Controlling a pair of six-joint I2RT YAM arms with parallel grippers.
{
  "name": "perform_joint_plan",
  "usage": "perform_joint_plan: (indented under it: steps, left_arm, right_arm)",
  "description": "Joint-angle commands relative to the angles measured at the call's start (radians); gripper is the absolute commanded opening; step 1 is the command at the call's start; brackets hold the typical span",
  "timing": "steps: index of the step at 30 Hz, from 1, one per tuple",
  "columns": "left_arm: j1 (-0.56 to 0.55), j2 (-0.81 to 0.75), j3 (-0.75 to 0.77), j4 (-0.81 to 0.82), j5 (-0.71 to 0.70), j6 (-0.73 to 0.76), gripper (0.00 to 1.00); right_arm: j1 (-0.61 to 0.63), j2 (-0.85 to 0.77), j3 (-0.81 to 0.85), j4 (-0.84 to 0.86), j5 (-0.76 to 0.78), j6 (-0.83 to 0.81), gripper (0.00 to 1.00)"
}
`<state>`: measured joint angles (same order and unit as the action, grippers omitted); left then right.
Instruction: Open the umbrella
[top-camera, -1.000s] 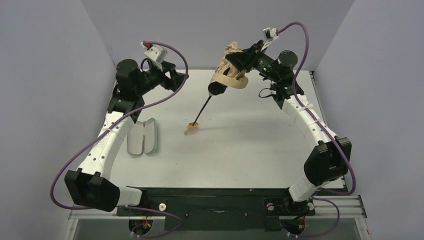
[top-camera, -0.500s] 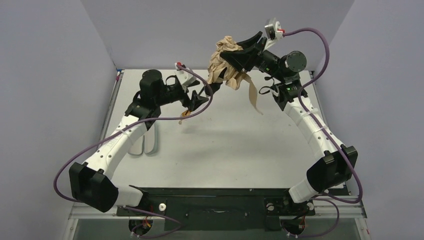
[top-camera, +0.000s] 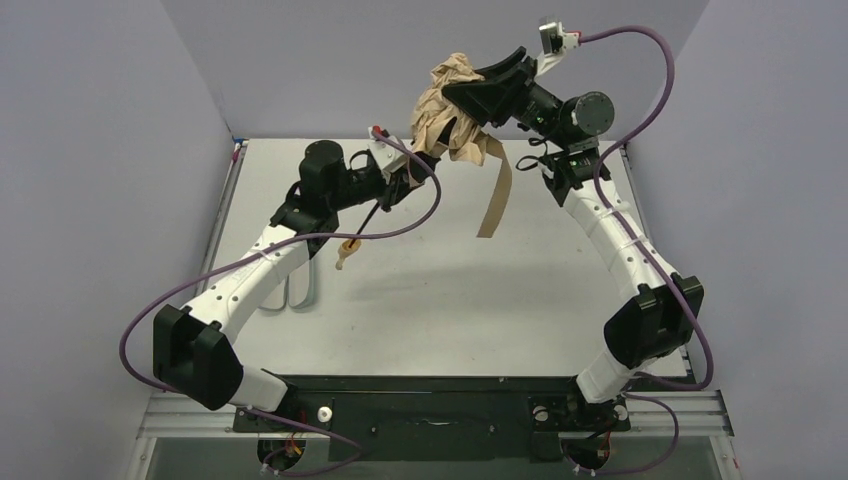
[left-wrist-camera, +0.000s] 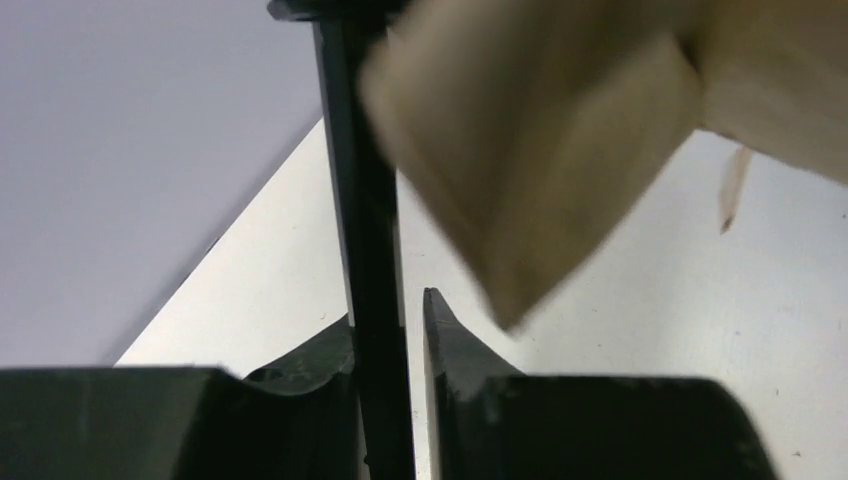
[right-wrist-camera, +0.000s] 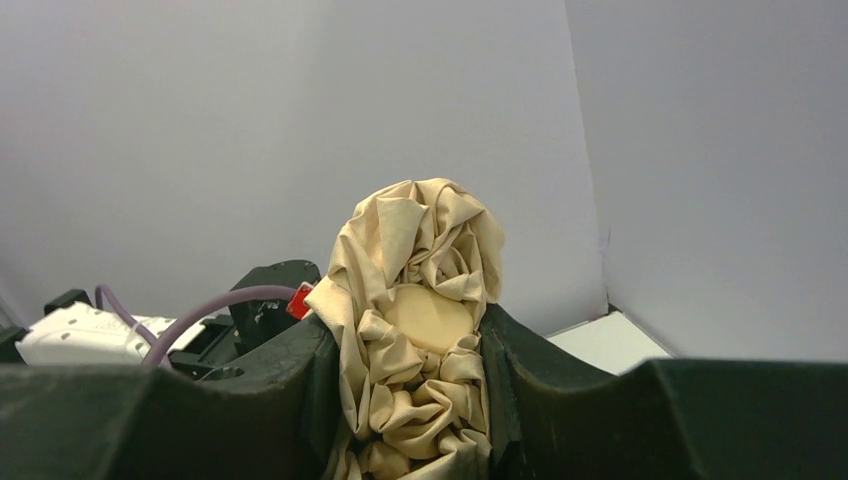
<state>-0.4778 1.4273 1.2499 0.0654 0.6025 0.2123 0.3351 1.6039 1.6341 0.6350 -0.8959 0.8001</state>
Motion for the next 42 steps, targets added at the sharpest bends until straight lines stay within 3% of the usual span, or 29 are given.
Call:
perform_joint_plan:
  steps: [1,4,7,9,15,23,26,29,31,36,42]
  left_arm:
    - [0.009,-0.026,0.007,0.033,-0.022,-0.066,0.23]
    - [0.021,-0.031,-0.001,-0.008,-0.033,-0.091,0.31]
    - [0.02,-0.027,0.007,-0.033,-0.036,-0.096,0.14]
    - [0.009,-0.018,0.024,-0.055,-0.036,-0.091,0.09]
    - [-0.002,0.003,0.066,-0.179,-0.052,-0.074,0.23]
    - [-0.015,0.093,0.171,-0.344,-0.034,-0.092,0.0]
    - [-0.015,0.096,0.174,-0.394,-0.02,-0.075,0.01]
    - [-0.011,0.071,0.128,-0.412,-0.025,-0.066,0.19]
    - [-0.01,0.05,0.092,-0.414,-0.029,-0.054,0.24]
    - [-0.007,0.029,0.04,-0.462,-0.035,0.003,0.26]
    - [-0.004,0.038,0.033,-0.515,-0.036,0.057,0.22]
  right_arm:
    - [-0.05,0.055,0.131,0.115,0.059,0.148,0.0]
    - [-0.066,0.088,0.179,0.09,0.045,0.168,0.0]
    - [-0.061,0.105,0.202,0.073,0.03,0.182,0.0]
    - [-0.054,0.113,0.209,0.059,0.022,0.179,0.0]
    - [-0.052,0.142,0.257,0.012,0.004,0.177,0.0]
    - [-0.054,0.163,0.305,-0.01,-0.004,0.176,0.0]
    - [-0.057,0.171,0.326,-0.027,-0.011,0.17,0.0]
    - [-0.06,0.176,0.334,-0.032,-0.017,0.169,0.0]
    - [-0.062,0.177,0.333,-0.032,-0.019,0.169,0.0]
    - [-0.063,0.183,0.337,-0.026,-0.023,0.172,0.0]
    - [-0.062,0.192,0.347,-0.024,-0.032,0.174,0.0]
